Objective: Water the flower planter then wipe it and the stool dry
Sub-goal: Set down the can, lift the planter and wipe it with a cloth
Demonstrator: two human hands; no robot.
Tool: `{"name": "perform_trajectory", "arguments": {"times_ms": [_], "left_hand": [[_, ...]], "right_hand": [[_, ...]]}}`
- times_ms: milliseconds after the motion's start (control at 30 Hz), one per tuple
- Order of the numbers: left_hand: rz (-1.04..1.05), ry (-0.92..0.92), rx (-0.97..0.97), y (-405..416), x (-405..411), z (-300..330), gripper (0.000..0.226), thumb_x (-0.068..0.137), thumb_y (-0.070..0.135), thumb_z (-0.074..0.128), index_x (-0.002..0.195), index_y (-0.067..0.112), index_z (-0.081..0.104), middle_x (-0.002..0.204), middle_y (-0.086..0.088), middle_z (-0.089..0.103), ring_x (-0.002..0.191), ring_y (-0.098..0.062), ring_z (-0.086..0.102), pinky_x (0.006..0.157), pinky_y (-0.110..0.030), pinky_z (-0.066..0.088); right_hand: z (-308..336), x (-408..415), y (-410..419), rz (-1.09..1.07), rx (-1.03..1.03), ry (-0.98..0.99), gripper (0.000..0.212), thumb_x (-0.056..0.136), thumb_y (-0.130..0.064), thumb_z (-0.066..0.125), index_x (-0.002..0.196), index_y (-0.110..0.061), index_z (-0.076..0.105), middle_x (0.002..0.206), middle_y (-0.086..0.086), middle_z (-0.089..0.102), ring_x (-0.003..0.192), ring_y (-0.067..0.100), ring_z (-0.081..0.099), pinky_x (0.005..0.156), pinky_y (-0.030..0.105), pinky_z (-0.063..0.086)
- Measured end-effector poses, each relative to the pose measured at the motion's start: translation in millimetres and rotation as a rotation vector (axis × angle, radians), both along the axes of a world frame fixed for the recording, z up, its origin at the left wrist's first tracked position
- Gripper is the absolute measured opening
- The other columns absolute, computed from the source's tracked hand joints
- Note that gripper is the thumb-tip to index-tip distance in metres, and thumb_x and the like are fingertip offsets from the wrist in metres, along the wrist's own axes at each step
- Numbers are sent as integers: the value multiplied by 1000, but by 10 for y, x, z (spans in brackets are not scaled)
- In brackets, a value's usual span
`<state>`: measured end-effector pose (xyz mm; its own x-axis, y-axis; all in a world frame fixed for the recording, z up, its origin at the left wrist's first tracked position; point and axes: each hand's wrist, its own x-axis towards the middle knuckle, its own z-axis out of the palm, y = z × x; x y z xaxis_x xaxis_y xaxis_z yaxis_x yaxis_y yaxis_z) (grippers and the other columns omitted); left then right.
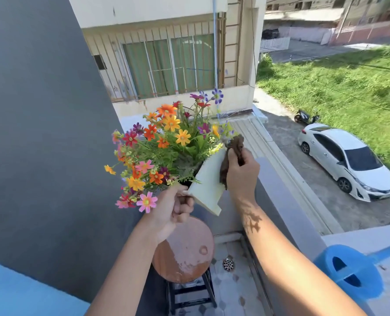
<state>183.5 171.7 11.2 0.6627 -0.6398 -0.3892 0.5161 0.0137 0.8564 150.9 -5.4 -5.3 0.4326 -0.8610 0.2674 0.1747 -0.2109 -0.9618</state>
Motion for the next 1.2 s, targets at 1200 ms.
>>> {"name": "perform_trajectory", "arguments": {"times_ms": [1200], "left_hand": [[152,-90,112,396,126,202,29,97,13,39,68,11,42,50,-6,46,31,-5,22,32,-13,10]], "right_hand": [[161,-313,115,177,367,-282,9,87,-18,70,94,-15,75,77,-2,69,73,20,59,71,36,49]]}}
